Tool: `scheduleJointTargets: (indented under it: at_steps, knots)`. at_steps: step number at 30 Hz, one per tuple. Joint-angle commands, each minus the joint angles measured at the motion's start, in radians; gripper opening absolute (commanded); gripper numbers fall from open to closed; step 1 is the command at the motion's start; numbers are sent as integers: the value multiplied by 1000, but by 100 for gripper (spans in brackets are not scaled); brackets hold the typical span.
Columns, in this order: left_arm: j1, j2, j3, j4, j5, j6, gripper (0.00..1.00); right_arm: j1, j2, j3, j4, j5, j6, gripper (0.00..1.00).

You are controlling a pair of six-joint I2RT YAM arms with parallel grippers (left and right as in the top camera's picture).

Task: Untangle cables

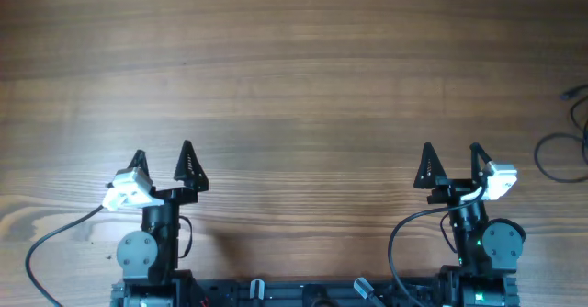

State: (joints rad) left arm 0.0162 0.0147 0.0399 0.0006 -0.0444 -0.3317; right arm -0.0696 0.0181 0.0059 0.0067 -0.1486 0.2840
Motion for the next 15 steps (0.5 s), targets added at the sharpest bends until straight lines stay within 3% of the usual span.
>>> scheduleJointTargets:
  at_steps: [1,7,15]
  knots:
    - [2,-11,-29,2,-6,93,100,5,-13,0,4,-5,7,100]
    - [2,-11,-29,-85,63,225,100,5,-13,0,4,-5,6,100]
    - [2,-11,-29,-85,66,216,100,5,-13,0,4,-5,6,100]
